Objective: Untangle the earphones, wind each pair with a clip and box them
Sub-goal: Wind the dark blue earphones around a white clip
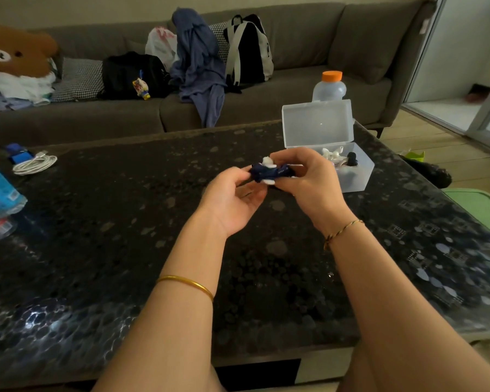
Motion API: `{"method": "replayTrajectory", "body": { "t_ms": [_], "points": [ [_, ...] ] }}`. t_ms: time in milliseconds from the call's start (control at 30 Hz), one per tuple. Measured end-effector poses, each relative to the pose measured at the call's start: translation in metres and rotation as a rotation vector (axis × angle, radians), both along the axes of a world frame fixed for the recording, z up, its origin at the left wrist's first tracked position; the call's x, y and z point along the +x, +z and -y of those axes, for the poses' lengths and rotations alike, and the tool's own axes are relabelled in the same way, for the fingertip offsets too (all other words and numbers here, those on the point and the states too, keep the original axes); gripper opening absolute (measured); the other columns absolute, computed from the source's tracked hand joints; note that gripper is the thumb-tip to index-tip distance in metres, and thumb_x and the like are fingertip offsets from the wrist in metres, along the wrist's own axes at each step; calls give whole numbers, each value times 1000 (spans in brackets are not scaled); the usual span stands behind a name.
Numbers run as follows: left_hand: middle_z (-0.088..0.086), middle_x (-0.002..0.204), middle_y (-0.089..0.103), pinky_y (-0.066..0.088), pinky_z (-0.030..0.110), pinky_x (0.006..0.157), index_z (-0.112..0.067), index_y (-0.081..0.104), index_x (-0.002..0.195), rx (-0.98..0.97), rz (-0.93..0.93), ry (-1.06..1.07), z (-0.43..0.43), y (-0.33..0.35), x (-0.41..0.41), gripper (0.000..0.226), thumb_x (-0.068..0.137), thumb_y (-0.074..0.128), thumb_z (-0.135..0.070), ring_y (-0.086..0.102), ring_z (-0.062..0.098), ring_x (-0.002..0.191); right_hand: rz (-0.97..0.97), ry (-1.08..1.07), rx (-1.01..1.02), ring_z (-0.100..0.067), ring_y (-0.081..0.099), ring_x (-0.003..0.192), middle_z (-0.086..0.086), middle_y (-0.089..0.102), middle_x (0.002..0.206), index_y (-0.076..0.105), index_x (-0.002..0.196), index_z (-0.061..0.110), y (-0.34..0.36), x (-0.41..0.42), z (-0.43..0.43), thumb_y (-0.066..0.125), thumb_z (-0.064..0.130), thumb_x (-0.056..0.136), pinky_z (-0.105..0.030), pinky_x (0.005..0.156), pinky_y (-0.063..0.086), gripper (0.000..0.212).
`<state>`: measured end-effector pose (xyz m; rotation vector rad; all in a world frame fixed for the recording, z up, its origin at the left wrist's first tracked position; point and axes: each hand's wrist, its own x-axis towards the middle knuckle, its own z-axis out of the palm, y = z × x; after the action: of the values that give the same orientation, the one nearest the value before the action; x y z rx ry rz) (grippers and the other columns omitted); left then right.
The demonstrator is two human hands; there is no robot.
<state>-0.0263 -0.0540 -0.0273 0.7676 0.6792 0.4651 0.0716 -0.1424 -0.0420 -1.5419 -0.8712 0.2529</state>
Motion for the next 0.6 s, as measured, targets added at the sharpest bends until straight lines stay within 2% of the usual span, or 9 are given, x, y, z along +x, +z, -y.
{"method": "replayTrajectory", "body": {
  "t_ms": [33, 100, 200, 333, 400, 500, 567, 600],
  "points": [
    [15, 110, 66, 54, 28, 79, -6, 66, 110, -17, 28, 0, 0, 1, 1, 22, 94, 51, -11, 64, 20, 98, 14, 11, -3, -5, 62, 92, 9, 64, 95, 64, 103, 14, 0, 1, 1, 67, -10, 77, -13, 79, 52, 36],
    [15, 110, 67, 55, 29, 81, -5, 66, 108, 94, 21, -56, 3, -1, 4, 22, 96, 55, -19, 65, 21, 100, 12, 46, -3, -10, 64, 96, 1, 67, 100, 65, 103, 12, 0, 2, 3, 66, -13, 75, -21, 83, 54, 38],
    [14, 111, 67, 54, 27, 79, -4, 65, 111, 264, -10, -123, 5, -3, 5, 20, 94, 55, -5, 65, 20, 96, -37, 77, -21, -12, 63, 100, -2, 66, 104, 65, 104, 14, 1, 1, 5, 60, -17, 75, -22, 82, 55, 43],
    [10, 123, 60, 53, 28, 81, -8, 55, 131, 393, -28, -135, 3, -4, 6, 42, 91, 53, 7, 61, 21, 106, -203, 53, -72, -10, 55, 108, 4, 59, 109, 59, 109, 19, 2, 7, 10, 47, -19, 78, -19, 74, 53, 51],
    [7, 127, 56, 52, 27, 83, -10, 50, 136, 468, -48, -131, 4, -5, 8, 52, 89, 52, 12, 60, 18, 107, -373, 9, -101, -17, 58, 103, -5, 56, 118, 56, 117, 15, 1, 11, 12, 42, -18, 82, -25, 76, 54, 49],
    [9, 130, 55, 52, 33, 90, -14, 44, 140, 553, -97, -143, 4, -6, 9, 66, 84, 53, 18, 61, 18, 107, -792, 92, -45, -29, 61, 93, -16, 55, 109, 46, 124, 6, 3, 13, 17, 32, -17, 88, -41, 73, 57, 46],
    [11, 130, 56, 48, 40, 100, -16, 42, 141, 607, -151, -142, 4, -7, 10, 71, 81, 57, 18, 60, 20, 111, -930, 147, -24, -38, 62, 97, -23, 58, 111, 45, 124, 3, 4, 14, 20, 29, -15, 89, -49, 75, 56, 43],
    [12, 128, 57, 47, 40, 100, -16, 43, 141, 622, -168, -139, 4, -7, 10, 71, 80, 59, 17, 61, 20, 110, -958, 155, -24, -39, 63, 98, -25, 58, 114, 45, 125, 2, 4, 15, 19, 29, -14, 90, -50, 74, 57, 42]
  ]
}}
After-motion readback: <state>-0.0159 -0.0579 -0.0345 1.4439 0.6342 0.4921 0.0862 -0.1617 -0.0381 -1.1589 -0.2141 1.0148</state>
